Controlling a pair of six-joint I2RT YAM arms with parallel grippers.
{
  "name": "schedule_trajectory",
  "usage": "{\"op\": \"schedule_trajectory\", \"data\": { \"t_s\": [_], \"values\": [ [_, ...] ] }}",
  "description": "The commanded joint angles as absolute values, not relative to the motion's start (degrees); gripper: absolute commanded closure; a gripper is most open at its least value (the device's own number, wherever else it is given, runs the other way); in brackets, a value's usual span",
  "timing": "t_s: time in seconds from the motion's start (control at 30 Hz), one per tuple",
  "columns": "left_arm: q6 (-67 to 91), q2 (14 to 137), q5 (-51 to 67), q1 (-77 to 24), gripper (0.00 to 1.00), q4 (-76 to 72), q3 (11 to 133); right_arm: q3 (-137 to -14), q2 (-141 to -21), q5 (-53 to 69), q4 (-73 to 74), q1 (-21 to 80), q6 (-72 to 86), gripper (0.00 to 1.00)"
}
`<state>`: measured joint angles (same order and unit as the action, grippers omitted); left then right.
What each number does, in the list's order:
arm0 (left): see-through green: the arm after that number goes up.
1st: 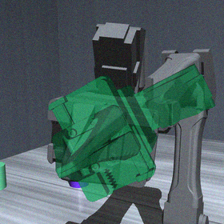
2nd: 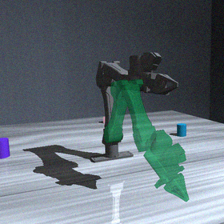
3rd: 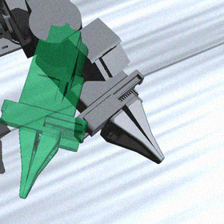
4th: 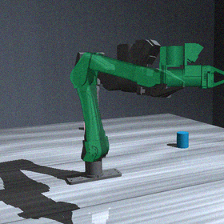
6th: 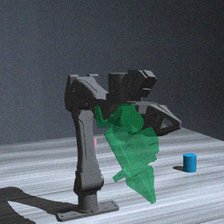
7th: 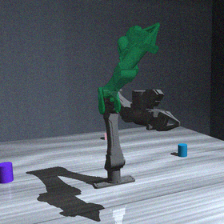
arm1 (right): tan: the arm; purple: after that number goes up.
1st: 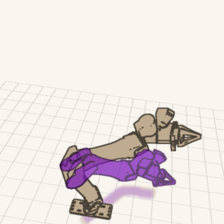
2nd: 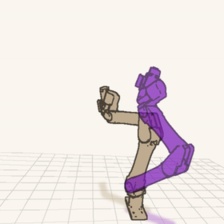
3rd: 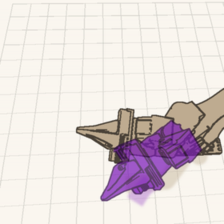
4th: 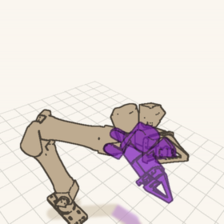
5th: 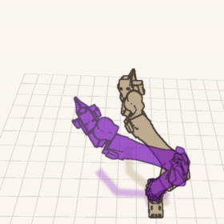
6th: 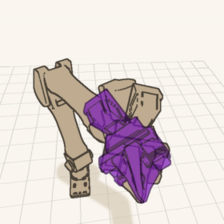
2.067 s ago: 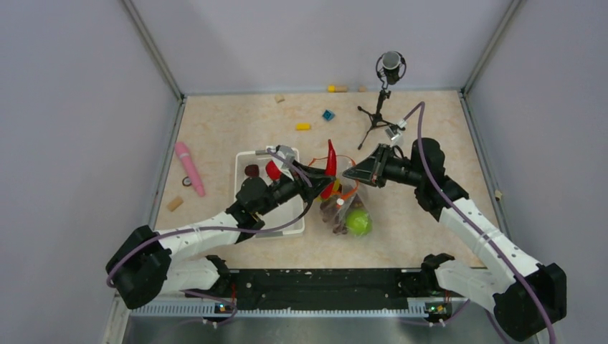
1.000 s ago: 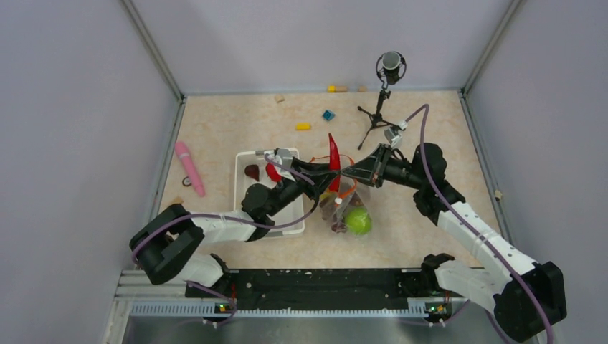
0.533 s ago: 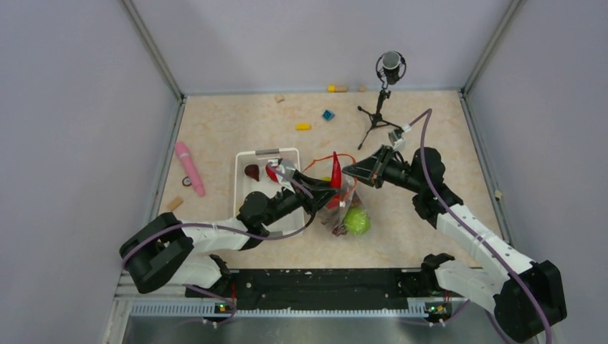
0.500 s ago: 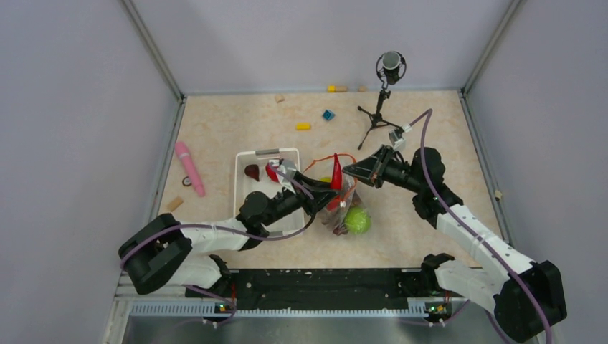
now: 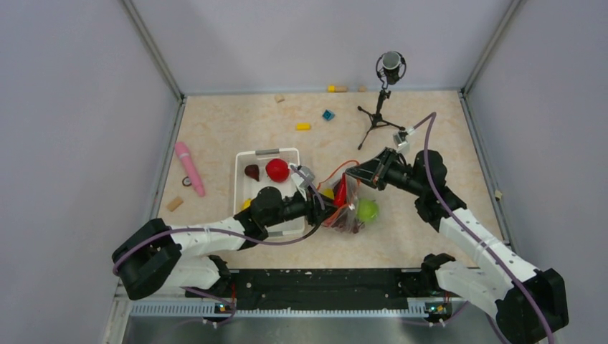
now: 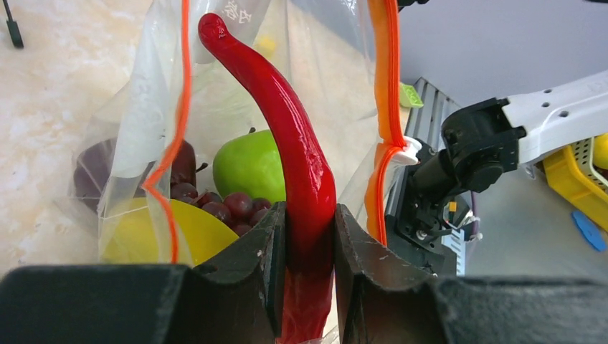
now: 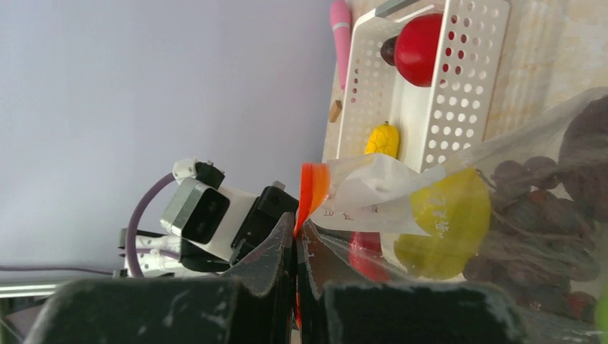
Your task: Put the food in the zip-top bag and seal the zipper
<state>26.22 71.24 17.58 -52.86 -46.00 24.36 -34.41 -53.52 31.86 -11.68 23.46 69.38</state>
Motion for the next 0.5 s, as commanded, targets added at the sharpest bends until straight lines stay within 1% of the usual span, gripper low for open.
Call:
{"op": "schedule_trajectory", "data": {
  "t_s": [0.0,0.13,0.17,0.2,0.23,0.27,0.3,0.37,0.47],
  "values": [
    [24.78,70.54,18.13,-53.26,1.0,-36.46,29.21,-39.38,-51.96,29.98,-8.35,22.91,64.34,1.0],
    [23.62,72.32,18.52,-53.32,1.0,-25.19,35.16,-42.53,-52.36,29.68,-1.08,22.88,58.89,1.0],
    [23.52,72.57,18.5,-53.35,0.95,-23.46,36.2,-43.13,-52.36,29.52,-0.23,22.89,57.93,1.0],
    [23.59,72.55,18.08,-53.35,0.83,-21.93,36.89,-43.8,-52.34,29.27,2.0,22.9,56.8,1.0],
    [23.89,72.22,17.2,-53.35,0.61,-20.87,37.45,-44.84,-52.45,29.07,3.76,22.91,55.27,1.0],
    [24.17,71.72,16.45,-53.35,0.43,-19.98,37.71,-45.65,-52.51,28.83,5.62,22.9,54.14,1.0],
    [24.43,70.87,15.91,-53.35,0.32,-19.24,37.88,-46.27,-52.74,28.63,7.16,22.91,53.01,1.0],
    [24.94,68.73,14.99,-53.35,0.18,-17.75,38.05,-47.28,-53.1,28.44,9.62,22.91,51.0,0.99],
    [26.11,64.55,11.91,-53.39,0.11,-14.35,38.28,-48.95,-54.27,27.76,14.7,22.89,46.98,0.98]
  ]
}}
